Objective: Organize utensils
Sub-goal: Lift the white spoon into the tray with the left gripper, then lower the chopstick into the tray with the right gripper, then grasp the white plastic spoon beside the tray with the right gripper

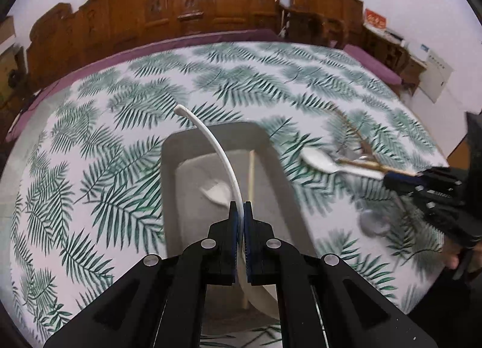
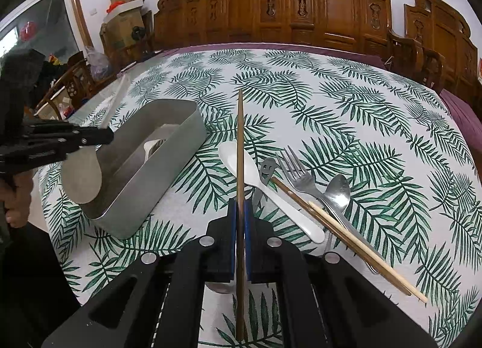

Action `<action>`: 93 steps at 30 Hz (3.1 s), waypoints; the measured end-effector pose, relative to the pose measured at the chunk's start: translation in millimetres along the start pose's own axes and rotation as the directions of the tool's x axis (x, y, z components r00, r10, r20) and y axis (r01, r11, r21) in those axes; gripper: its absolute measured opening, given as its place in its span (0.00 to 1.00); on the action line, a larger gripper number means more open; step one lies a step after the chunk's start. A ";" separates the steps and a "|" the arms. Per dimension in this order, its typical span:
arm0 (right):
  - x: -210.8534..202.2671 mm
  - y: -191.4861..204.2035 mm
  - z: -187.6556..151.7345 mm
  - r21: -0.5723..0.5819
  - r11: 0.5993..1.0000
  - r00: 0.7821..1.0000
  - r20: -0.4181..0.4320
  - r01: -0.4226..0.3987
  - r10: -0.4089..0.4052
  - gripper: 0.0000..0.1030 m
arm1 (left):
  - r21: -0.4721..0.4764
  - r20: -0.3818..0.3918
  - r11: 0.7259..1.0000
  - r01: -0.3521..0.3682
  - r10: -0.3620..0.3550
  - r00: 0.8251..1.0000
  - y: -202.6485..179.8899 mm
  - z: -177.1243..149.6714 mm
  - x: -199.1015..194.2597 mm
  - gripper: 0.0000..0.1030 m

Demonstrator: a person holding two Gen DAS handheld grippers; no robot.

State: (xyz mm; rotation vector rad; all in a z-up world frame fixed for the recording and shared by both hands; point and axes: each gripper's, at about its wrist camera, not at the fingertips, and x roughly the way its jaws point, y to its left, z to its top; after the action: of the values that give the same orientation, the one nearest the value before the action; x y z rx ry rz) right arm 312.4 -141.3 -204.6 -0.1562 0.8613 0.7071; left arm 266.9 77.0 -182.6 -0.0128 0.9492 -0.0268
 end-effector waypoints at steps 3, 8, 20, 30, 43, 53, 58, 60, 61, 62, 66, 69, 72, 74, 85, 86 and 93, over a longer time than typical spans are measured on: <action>0.7 1.5 -0.1 -0.005 1.000 1.000 -0.002 -0.002 0.002 0.06 | 0.004 -0.040 1.000 -0.027 0.027 0.999 5.9 -3.9 12.8 0.03; 0.9 2.9 -0.3 -0.009 1.000 1.000 -0.003 -0.005 0.005 0.06 | 0.019 -0.080 0.999 -0.043 0.044 0.996 6.3 -7.6 26.5 0.03; 1.3 2.7 -2.6 -0.004 1.000 1.000 -0.007 -0.005 0.005 0.06 | -0.021 -0.093 0.999 -0.047 0.045 0.995 13.7 -5.9 42.2 0.14; -7.6 19.8 2.2 0.020 0.999 0.999 0.022 -0.029 0.029 0.06 | -0.055 -0.019 0.998 -0.035 0.035 0.999 24.4 3.1 18.7 0.20; 8.3 76.8 49.8 0.068 0.990 0.991 0.057 -0.125 0.121 0.06 | -0.093 0.106 0.996 -0.012 0.022 0.994 48.6 8.4 -25.7 0.33; 48.5 117.1 67.9 0.078 0.986 0.989 0.025 -0.145 0.143 0.06 | -0.141 0.138 0.990 -0.025 0.044 0.989 76.0 6.6 -38.4 0.68; 65.7 126.7 68.0 0.080 0.988 0.991 0.000 -0.135 0.135 0.06 | -0.161 0.141 0.986 -0.042 0.065 0.988 85.9 6.0 -39.7 0.71; 72.3 129.4 64.6 0.077 0.988 0.991 -0.017 -0.131 0.132 0.06 | -0.169 0.139 0.985 -0.042 0.066 0.988 88.9 6.0 -39.7 0.71; 75.4 131.2 62.2 0.073 0.989 0.992 -0.024 -0.125 0.127 0.06 | -0.172 0.139 0.984 -0.041 0.066 0.988 89.4 6.3 -39.9 0.71; 78.3 131.6 60.4 0.072 0.990 0.992 -0.030 -0.124 0.126 0.06 | -0.172 0.140 0.984 -0.042 0.066 0.988 89.3 6.4 -40.0 0.71; 84.9 134.4 53.6 0.067 0.991 0.991 -0.052 -0.117 0.120 0.06 | -0.166 0.140 0.985 -0.042 0.066 0.988 87.5 6.6 -39.7 0.71; 87.4 135.1 51.5 0.065 0.991 0.991 -0.063 -0.115 0.120 0.06 | -0.164 0.140 0.985 -0.043 0.066 0.988 86.4 6.2 -39.2 0.71; 85.0 133.6 50.9 0.064 0.991 0.991 -0.056 -0.122 0.125 0.07 | -0.165 0.139 0.985 -0.044 0.067 0.988 85.0 6.3 -38.7 0.71; 82.5 130.8 51.1 0.065 0.989 0.989 -0.054 -0.132 0.136 0.08 | -0.163 0.138 0.986 -0.042 0.065 0.988 84.4 6.4 -38.0 0.71; 31.0 86.0 46.0 0.025 0.997 0.997 0.017 -0.079 0.079 0.08 | -0.126 0.138 0.992 -0.024 0.042 0.990 62.0 8.0 -34.5 0.71; 26.3 78.7 45.6 0.022 0.997 0.998 0.019 -0.068 0.067 0.08 | -0.120 0.140 0.993 -0.018 0.035 0.989 57.5 9.1 -34.1 0.71; -0.1 29.8 41.6 -0.013 0.999 0.999 0.025 0.041 -0.041 0.08 | -0.074 0.151 0.997 0.014 -0.003 0.988 27.4 15.8 -29.9 0.71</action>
State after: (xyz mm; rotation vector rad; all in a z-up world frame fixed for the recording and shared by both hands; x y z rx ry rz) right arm 320.3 -102.1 -172.8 -0.1768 0.8281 0.6751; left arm 262.8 105.2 -149.7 -0.0875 0.7979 0.0019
